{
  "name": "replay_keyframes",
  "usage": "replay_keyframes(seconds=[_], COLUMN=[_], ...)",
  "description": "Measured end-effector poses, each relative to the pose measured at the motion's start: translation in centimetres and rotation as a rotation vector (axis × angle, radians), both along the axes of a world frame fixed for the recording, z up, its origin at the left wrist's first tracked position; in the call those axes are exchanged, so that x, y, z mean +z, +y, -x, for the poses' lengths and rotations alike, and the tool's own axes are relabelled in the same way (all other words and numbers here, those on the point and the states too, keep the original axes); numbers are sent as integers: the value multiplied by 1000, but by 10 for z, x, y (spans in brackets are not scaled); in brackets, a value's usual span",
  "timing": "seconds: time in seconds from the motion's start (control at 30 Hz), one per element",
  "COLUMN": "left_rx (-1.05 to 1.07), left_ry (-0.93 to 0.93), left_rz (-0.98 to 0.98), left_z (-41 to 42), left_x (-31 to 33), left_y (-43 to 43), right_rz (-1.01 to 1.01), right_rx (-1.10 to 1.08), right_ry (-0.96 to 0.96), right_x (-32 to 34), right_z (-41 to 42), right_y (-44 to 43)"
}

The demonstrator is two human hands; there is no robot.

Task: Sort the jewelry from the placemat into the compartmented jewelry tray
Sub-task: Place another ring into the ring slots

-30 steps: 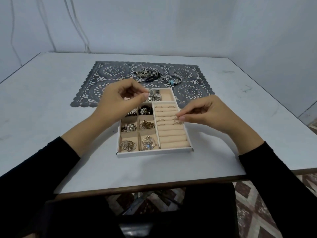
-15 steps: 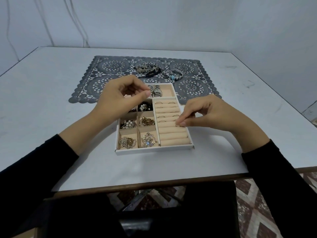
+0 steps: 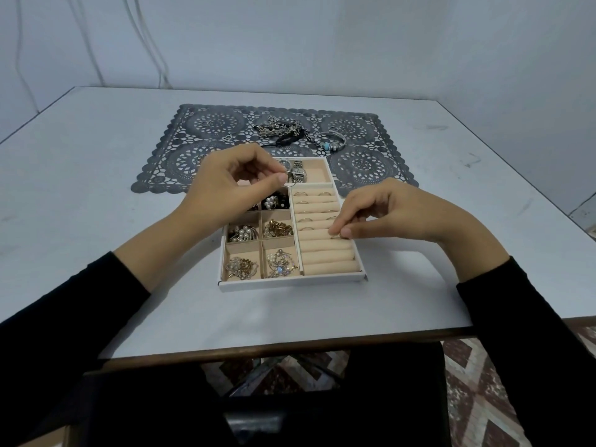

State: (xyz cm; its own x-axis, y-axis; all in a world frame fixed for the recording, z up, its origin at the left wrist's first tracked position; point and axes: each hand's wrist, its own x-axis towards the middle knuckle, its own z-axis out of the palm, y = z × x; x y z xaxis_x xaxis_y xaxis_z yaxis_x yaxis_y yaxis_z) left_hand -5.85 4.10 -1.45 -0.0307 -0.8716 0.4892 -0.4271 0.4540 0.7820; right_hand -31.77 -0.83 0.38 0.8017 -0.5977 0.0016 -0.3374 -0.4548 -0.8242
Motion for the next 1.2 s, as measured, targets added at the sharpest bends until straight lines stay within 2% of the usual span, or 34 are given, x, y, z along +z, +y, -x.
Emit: replay_keyframes(seconds=[0.8, 0.9, 1.07, 1.13, 1.2], left_rx=[-9, -22, -38, -44, -57], left_ry=[-43, -48, -41, -30, -25], left_rz=[12, 10, -1, -11, -25], left_z=[0, 0, 3, 4, 6], left_x=[0, 0, 2, 3, 4], left_y=[2, 4, 5, 5, 7], right_rz=[-62, -117, -233, -158, -35], right_rx=[-3, -26, -267, -396, -527], right_ry=[151, -8, -402, -450, -410], right_x=[11, 10, 2, -4, -14], right_z=[-7, -2, 1, 0, -2], right_y=[-9, -15, -36, -45, -52])
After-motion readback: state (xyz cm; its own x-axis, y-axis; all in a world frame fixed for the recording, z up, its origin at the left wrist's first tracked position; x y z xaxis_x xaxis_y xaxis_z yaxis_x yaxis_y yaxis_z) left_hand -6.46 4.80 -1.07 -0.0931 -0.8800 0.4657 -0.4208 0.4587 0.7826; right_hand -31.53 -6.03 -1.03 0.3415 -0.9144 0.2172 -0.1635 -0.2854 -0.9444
